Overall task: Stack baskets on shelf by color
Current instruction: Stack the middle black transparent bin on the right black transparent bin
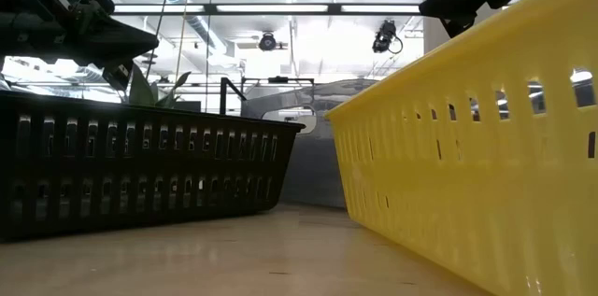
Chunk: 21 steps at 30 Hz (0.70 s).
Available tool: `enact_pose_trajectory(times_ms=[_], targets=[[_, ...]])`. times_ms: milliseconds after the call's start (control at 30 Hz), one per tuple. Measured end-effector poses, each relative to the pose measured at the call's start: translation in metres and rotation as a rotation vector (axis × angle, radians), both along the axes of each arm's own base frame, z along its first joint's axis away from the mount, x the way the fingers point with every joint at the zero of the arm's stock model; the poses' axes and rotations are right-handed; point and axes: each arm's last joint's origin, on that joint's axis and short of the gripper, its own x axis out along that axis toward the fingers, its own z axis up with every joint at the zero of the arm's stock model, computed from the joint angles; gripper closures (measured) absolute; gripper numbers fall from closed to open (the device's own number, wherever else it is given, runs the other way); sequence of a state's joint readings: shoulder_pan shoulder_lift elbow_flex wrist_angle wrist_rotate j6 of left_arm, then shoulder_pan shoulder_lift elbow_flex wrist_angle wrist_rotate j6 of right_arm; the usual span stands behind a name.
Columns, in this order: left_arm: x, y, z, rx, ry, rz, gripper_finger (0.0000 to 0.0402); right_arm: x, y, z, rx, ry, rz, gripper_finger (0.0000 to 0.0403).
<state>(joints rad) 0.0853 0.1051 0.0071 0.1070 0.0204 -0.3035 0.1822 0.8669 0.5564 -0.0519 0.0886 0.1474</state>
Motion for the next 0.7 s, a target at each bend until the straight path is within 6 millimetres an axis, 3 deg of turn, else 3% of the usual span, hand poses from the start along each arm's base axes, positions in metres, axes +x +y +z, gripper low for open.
enact_pose_trajectory(times_ms=[267, 700], targets=[[0.000, 0.000, 0.000, 0.000, 0.000, 0.000, 0.0370, 0.018, 0.003, -0.004, 0.000, -0.048, 0.005, 0.0267], [0.000, 0.000, 0.000, 0.000, 0.000, 0.000, 0.0363, 0.089, 0.026, -0.001, -0.072, 0.101, 0.093, 0.0267]])
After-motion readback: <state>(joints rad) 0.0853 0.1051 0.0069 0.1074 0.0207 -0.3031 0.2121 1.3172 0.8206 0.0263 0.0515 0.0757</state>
